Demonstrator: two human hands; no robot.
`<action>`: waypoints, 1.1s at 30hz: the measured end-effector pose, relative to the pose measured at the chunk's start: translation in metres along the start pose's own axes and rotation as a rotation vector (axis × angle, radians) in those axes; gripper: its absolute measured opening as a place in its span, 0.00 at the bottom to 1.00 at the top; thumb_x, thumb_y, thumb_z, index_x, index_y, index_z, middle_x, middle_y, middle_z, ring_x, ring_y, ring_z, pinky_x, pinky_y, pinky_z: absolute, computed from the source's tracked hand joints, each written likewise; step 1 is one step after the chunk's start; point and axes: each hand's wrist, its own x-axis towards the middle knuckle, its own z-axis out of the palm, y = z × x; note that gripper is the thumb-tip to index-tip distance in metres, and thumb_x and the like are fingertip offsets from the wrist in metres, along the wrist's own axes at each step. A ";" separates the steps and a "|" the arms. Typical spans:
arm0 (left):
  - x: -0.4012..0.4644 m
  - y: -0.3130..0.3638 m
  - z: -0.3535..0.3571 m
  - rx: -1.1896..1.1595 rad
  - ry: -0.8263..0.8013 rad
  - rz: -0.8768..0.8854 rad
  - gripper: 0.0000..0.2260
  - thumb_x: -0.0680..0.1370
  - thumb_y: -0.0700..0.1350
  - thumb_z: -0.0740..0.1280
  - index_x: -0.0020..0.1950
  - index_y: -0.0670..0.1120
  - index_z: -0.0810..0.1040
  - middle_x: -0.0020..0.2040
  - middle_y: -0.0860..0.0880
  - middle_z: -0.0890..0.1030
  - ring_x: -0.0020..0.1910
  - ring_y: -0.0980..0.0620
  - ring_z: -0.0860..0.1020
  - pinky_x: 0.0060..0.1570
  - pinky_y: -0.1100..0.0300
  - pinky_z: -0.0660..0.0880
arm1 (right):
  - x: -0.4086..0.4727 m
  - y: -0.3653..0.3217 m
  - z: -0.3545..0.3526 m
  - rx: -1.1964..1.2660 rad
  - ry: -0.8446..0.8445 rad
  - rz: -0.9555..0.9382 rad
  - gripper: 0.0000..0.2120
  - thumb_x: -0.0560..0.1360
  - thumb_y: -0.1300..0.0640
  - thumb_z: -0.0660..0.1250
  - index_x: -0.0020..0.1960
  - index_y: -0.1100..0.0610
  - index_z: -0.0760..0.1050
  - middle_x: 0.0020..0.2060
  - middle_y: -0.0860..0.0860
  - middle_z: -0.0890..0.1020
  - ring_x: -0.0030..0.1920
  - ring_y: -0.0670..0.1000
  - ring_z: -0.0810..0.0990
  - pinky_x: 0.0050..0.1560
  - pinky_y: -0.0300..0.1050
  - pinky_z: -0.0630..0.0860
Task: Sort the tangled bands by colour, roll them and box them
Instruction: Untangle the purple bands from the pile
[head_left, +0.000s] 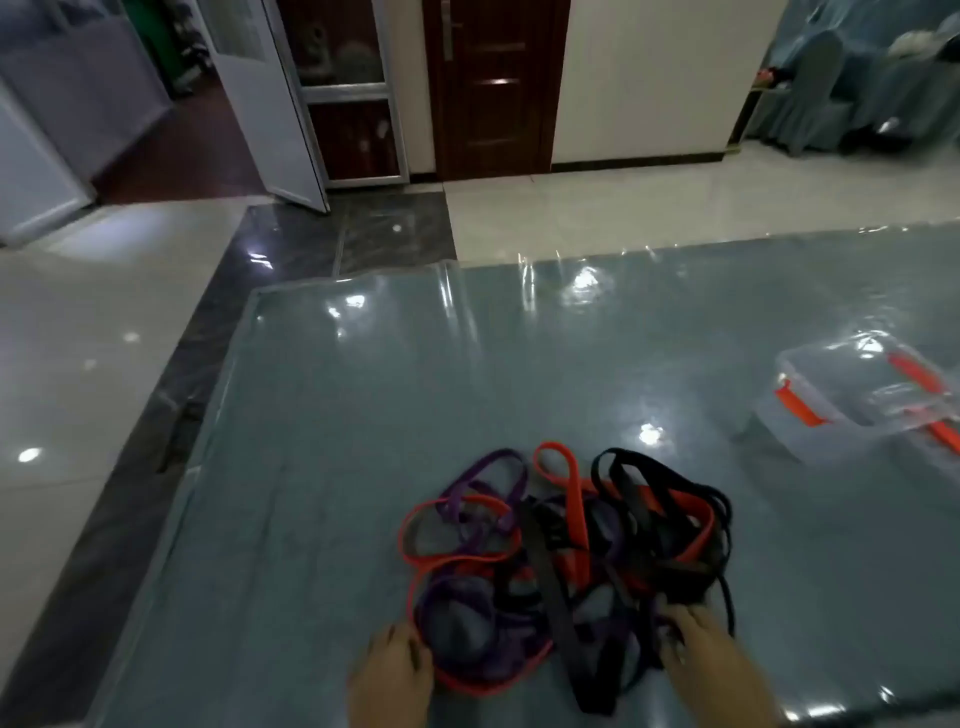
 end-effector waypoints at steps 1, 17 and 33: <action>0.003 0.003 -0.003 -0.050 0.022 -0.006 0.13 0.79 0.52 0.69 0.60 0.48 0.82 0.64 0.46 0.82 0.62 0.46 0.81 0.60 0.54 0.77 | 0.003 -0.001 0.002 -0.026 -0.017 -0.032 0.14 0.73 0.61 0.78 0.57 0.56 0.85 0.53 0.56 0.84 0.47 0.62 0.85 0.42 0.55 0.82; 0.057 0.080 -0.041 -0.051 0.279 0.246 0.03 0.77 0.39 0.73 0.45 0.42 0.81 0.47 0.42 0.81 0.47 0.38 0.81 0.44 0.44 0.79 | 0.074 -0.041 -0.002 -0.064 -0.207 -0.290 0.12 0.83 0.53 0.65 0.65 0.48 0.79 0.55 0.42 0.79 0.52 0.44 0.79 0.44 0.37 0.78; 0.137 0.112 0.014 -0.188 -0.263 0.209 0.07 0.77 0.47 0.74 0.53 0.49 0.81 0.50 0.55 0.84 0.50 0.55 0.81 0.52 0.57 0.78 | 0.143 -0.063 0.028 0.244 -0.390 -0.492 0.13 0.81 0.48 0.66 0.65 0.47 0.76 0.53 0.43 0.82 0.55 0.47 0.79 0.51 0.42 0.78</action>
